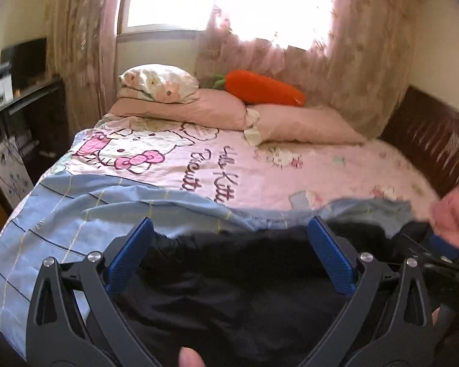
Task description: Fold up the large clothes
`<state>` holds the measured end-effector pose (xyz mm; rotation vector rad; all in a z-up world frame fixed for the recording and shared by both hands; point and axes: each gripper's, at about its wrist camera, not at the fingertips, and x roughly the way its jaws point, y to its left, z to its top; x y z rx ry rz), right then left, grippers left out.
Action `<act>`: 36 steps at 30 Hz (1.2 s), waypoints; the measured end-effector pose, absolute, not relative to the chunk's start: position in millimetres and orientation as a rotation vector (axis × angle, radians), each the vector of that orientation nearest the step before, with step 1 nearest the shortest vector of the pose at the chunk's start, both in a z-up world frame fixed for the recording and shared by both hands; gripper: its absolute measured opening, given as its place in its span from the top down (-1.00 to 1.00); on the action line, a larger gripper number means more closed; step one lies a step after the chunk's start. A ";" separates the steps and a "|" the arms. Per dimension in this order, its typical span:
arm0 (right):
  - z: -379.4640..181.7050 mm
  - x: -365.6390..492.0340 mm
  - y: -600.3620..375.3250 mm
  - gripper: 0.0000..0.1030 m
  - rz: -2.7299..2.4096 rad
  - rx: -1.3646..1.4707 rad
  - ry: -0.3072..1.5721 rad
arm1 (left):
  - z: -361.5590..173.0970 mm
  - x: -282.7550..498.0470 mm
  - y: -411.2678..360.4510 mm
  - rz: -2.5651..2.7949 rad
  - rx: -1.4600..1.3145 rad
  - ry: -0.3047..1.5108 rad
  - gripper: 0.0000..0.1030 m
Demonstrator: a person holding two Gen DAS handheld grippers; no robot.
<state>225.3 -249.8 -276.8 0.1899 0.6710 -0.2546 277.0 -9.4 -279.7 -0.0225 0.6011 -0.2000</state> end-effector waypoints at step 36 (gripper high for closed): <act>-388.8 295.6 -237.2 -0.97 -0.266 0.000 0.827 | -425.6 373.2 -13.9 -0.329 0.031 0.943 -0.96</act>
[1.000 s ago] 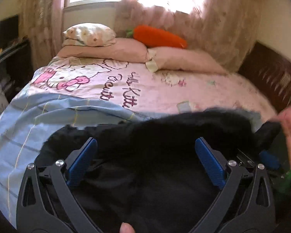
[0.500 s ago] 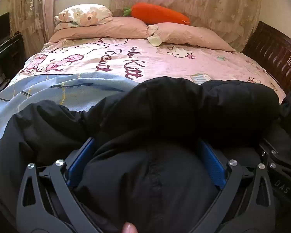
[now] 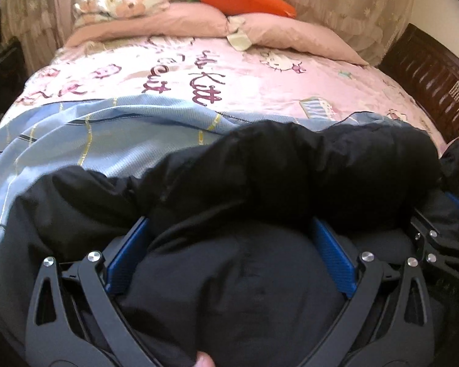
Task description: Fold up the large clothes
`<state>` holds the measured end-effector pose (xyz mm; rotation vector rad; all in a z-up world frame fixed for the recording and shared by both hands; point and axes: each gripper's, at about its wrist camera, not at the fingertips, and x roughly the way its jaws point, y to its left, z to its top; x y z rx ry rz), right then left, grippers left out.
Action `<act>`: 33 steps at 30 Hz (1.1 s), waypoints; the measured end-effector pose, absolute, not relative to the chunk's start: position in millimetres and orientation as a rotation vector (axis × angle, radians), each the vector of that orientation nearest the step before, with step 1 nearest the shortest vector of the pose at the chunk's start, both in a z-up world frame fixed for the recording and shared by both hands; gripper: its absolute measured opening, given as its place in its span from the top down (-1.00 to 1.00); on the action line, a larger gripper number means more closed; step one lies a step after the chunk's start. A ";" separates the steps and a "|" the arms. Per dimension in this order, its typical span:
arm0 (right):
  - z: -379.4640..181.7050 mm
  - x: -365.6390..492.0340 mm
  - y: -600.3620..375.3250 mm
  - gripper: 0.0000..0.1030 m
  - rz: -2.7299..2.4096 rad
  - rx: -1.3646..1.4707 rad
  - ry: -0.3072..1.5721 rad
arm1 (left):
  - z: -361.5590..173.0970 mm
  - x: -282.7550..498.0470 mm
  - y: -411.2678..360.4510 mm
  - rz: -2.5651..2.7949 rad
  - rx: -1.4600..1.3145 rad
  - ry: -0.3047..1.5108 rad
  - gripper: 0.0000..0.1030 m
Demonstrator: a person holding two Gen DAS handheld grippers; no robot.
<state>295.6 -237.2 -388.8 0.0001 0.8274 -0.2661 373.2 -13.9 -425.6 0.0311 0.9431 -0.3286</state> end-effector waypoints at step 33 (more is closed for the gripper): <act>-394.4 223.3 -265.7 -0.97 -0.180 0.156 0.616 | -407.9 299.9 13.0 -0.246 0.015 0.722 -0.96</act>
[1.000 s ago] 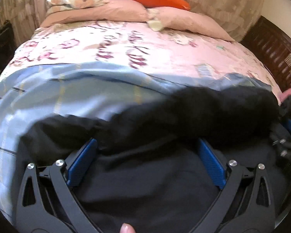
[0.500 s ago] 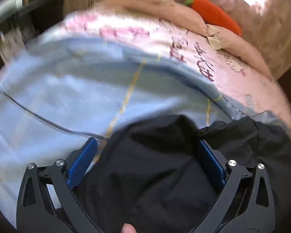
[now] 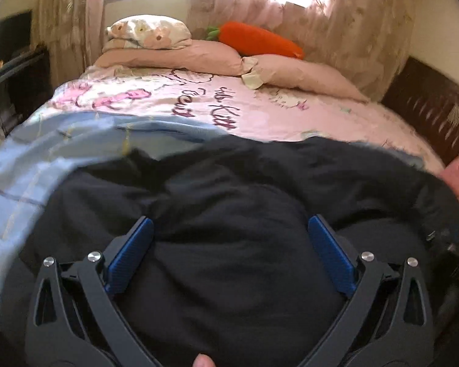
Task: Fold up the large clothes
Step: 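Release the jacket and lift both grippers away from it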
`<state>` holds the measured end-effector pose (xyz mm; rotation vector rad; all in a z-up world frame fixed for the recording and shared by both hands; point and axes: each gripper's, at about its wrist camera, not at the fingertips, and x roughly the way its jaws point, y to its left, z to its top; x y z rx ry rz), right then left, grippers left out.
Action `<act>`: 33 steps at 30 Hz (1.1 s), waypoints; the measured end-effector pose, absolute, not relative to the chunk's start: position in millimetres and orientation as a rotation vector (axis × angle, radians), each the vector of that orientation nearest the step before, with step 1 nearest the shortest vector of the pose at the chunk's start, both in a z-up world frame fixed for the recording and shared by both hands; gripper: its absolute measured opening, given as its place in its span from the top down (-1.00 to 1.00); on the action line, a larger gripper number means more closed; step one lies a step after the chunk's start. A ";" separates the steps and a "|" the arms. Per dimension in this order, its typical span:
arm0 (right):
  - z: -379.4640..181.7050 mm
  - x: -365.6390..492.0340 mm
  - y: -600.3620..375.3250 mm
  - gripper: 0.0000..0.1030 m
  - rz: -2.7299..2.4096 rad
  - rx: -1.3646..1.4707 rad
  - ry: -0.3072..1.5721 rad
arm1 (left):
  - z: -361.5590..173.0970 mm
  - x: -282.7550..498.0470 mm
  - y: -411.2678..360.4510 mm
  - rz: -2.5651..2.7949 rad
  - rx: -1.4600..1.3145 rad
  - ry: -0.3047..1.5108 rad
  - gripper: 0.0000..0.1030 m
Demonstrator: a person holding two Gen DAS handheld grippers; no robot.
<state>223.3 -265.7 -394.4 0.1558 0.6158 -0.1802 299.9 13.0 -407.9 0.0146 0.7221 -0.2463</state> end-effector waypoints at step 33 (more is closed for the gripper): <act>-362.3 173.2 -267.9 -0.97 -0.270 0.019 0.748 | -381.0 259.4 32.5 -0.147 0.161 0.816 -0.96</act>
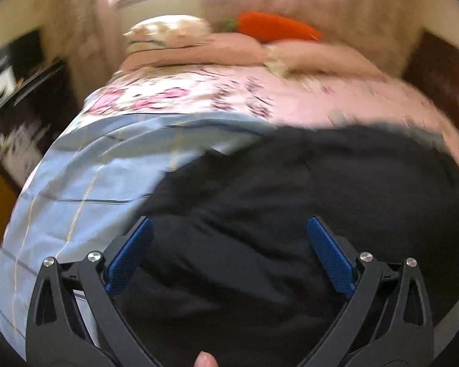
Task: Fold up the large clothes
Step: 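Release the jacket and lift both grippers away from it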
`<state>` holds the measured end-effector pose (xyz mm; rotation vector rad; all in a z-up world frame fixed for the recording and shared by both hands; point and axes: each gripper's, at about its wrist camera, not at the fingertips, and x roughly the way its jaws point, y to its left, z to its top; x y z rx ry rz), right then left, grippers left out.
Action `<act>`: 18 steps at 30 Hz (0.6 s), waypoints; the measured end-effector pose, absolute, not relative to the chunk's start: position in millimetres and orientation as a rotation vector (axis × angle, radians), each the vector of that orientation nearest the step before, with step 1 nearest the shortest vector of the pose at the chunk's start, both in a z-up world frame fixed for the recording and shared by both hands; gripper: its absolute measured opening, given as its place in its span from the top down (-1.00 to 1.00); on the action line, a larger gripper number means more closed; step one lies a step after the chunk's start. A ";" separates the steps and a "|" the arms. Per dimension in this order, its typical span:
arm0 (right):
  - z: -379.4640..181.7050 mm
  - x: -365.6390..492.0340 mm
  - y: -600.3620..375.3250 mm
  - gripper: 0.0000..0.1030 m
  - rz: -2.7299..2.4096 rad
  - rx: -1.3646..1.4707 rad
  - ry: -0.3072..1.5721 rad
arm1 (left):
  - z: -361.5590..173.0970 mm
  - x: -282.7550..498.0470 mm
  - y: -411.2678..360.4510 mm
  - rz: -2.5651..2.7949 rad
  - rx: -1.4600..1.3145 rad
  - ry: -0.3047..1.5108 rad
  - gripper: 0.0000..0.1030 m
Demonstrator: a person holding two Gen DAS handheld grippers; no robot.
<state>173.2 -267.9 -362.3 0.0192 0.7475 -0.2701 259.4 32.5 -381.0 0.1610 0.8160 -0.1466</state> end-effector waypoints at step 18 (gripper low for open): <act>-372.5 161.7 -267.3 -0.97 -0.244 0.258 0.756 | -375.8 220.1 17.2 -0.252 -0.006 0.787 -0.96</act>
